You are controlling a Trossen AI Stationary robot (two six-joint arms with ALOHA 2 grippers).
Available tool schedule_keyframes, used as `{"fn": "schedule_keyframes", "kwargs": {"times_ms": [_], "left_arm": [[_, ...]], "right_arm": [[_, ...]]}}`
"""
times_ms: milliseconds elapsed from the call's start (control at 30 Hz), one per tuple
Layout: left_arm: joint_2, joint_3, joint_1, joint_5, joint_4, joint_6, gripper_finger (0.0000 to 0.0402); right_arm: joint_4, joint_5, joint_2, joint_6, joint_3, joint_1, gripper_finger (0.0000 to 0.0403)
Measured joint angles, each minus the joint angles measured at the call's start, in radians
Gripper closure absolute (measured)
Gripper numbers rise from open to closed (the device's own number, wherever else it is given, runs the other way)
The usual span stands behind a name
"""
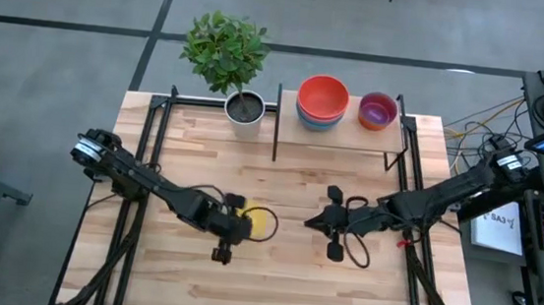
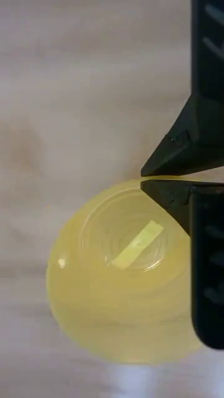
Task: Place and stack bowls onto a shelf
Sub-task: Stack the yellow bowl on top of the purple bowl on the shelf
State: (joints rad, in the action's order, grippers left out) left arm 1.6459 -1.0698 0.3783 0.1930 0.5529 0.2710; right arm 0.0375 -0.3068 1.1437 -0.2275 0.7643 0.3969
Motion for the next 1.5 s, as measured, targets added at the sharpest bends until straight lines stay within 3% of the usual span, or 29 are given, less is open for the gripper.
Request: {"fn": "schedule_keyframes", "kwargs": {"times_ms": [167, 400, 533, 667, 1133, 1267, 1500], "left_arm": [[-0.016, -0.042, -0.051, -0.204, -0.224, -0.294, 0.0401], [0.014, -0.109, -0.122, -0.424, -0.202, -0.404, 0.0401], [0.032, -0.113, -0.155, -0.457, -0.168, -0.417, 0.0401], [0.038, -0.113, -0.188, -0.456, -0.183, -0.42, 0.0402], [0.042, -0.112, -0.2, -0.457, -0.206, -0.464, 0.0402], [0.042, -0.112, -0.2, -0.457, -0.21, -0.464, 0.0402], [0.042, -0.112, -0.201, -0.45, -0.215, -0.458, 0.0401]], "right_arm": [[-0.063, 0.053, 0.101, -0.009, 0.008, 0.0, 0.0342], [-0.028, 0.063, 0.178, 0.04, 0.112, 0.0, 0.0242], [0.06, 0.087, 0.206, 0.086, 0.195, -0.007, 0.0207], [0.082, 0.172, 0.253, 0.126, 0.247, -0.035, 0.0198], [0.14, 0.36, 0.371, 0.175, 0.283, -0.138, 0.0212], [0.141, 0.364, 0.402, 0.209, 0.286, -0.146, 0.0255], [0.144, 0.419, 0.418, 0.252, 0.294, -0.148, 0.038]]}}
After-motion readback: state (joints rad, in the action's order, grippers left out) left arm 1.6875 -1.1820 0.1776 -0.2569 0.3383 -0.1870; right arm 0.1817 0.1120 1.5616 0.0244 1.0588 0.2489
